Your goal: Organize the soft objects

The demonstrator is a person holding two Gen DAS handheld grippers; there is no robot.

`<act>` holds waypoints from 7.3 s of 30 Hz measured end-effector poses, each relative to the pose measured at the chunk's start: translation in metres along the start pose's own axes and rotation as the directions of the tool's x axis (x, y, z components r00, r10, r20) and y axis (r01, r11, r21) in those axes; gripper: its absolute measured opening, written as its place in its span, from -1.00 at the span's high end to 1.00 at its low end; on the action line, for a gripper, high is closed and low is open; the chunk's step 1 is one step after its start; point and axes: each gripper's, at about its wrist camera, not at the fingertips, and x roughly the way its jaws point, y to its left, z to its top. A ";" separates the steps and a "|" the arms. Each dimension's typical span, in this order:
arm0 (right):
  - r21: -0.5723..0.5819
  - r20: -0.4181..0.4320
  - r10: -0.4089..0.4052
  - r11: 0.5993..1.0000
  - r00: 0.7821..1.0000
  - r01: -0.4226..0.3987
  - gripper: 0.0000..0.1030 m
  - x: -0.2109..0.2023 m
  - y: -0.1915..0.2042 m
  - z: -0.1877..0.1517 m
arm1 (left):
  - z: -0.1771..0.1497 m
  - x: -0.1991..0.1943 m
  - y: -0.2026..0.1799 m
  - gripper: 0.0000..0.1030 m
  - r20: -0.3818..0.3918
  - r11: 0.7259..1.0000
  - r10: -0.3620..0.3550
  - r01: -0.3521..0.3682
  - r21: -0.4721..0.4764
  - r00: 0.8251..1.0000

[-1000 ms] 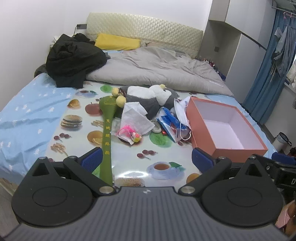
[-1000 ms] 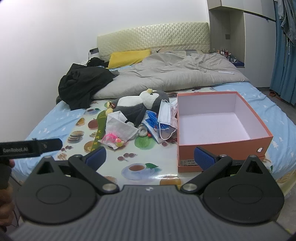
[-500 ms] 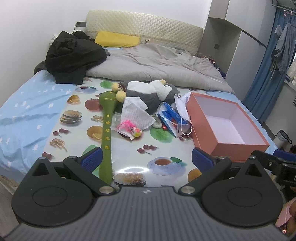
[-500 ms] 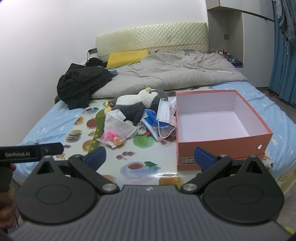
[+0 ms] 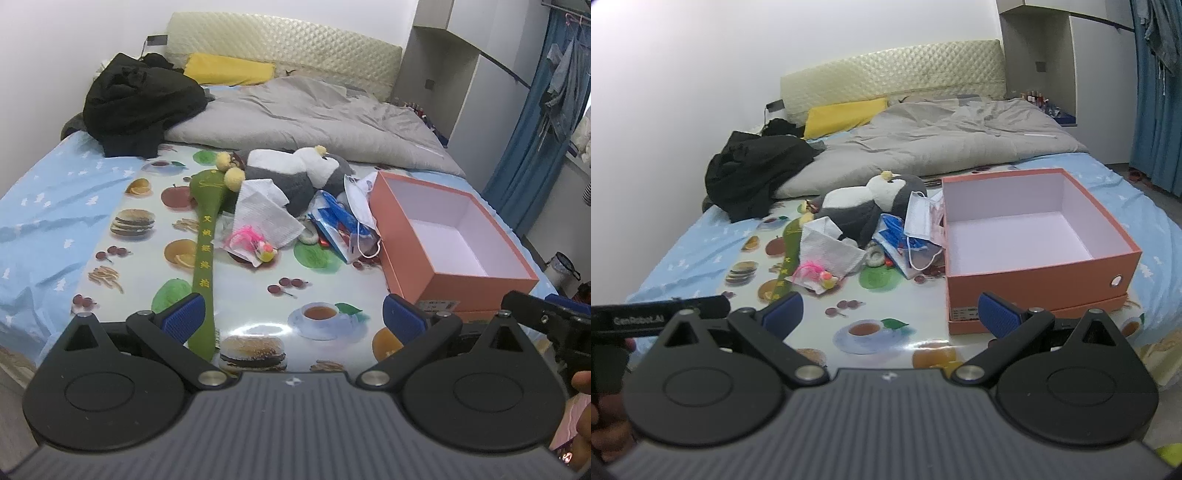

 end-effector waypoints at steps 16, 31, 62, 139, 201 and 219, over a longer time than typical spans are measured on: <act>0.013 0.018 -0.029 1.000 0.999 0.028 -0.97 0.007 -0.010 -0.014 | -0.009 0.025 -0.012 -1.00 0.015 0.998 0.024 -0.025 0.063 1.000; 0.015 0.023 -0.012 1.000 1.000 0.012 -0.98 0.045 -0.013 -0.012 | -0.006 0.076 -0.004 -1.00 0.015 0.998 -0.011 0.010 0.067 1.000; -0.052 -0.080 0.046 0.997 0.996 -0.050 -0.28 0.234 0.009 0.035 | 0.029 0.263 0.058 -0.69 -0.114 0.996 -0.015 0.005 -0.087 0.993; -0.049 -0.091 0.122 0.991 0.988 -0.127 -0.42 0.305 0.043 0.032 | 0.008 0.271 0.091 0.29 -0.097 0.982 -0.124 0.108 -0.157 0.987; 0.177 -0.285 0.159 0.978 0.945 -0.111 0.87 0.272 -0.020 -0.042 | -0.041 0.283 0.045 0.34 -0.204 0.912 -0.344 0.275 -0.303 0.917; 0.034 -0.192 0.076 0.997 0.978 -0.071 0.88 0.225 -0.009 -0.014 | -0.002 0.232 0.048 0.35 -0.155 0.953 -0.274 0.246 -0.179 0.949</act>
